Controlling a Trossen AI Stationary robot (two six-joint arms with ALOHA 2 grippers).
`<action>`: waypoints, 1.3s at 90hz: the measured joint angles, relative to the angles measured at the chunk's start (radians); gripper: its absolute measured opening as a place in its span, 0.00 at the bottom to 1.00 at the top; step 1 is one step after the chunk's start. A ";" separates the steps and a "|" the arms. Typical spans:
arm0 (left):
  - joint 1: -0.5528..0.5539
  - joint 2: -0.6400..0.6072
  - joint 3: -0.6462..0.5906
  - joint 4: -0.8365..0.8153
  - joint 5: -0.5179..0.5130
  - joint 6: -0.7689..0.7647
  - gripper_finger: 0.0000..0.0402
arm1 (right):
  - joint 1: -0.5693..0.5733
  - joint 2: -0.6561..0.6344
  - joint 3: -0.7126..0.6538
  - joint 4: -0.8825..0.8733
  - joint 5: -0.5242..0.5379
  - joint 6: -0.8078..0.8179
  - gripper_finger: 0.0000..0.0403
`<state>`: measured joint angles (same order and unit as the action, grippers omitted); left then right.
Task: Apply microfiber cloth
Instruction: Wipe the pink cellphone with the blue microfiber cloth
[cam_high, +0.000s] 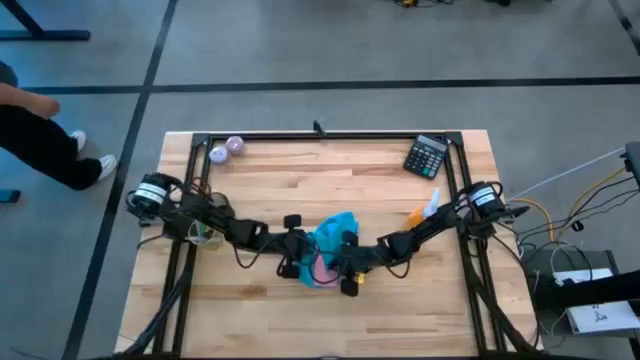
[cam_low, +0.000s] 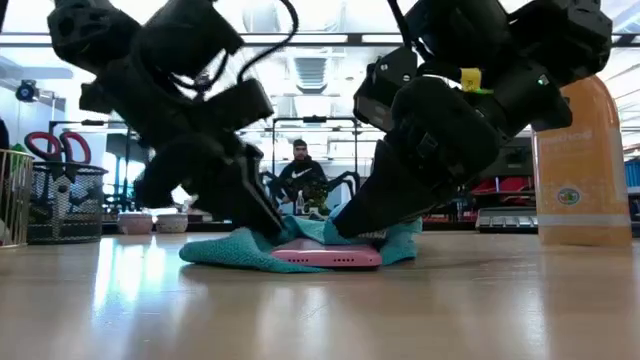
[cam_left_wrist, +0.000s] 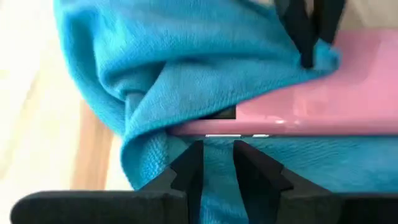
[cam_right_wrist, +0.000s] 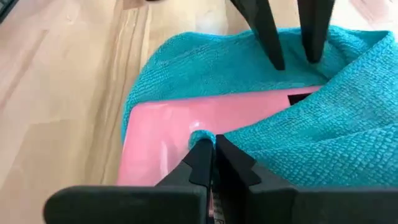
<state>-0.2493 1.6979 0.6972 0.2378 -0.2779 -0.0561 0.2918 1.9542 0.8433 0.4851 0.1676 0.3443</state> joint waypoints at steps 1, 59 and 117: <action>-0.001 -0.003 -0.002 -0.007 0.000 -0.002 0.19 | -0.001 0.003 0.000 0.006 0.000 0.000 0.00; -0.101 -0.022 -0.008 -0.102 0.083 -0.001 0.19 | -0.092 0.105 0.017 0.214 -0.033 -0.062 0.00; -0.105 -0.018 -0.007 0.000 0.072 0.003 0.19 | -0.157 0.034 0.004 0.101 0.172 -0.122 0.00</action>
<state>-0.3546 1.6802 0.6903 0.2373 -0.2062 -0.0534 0.1349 1.9886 0.8469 0.5858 0.3394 0.2226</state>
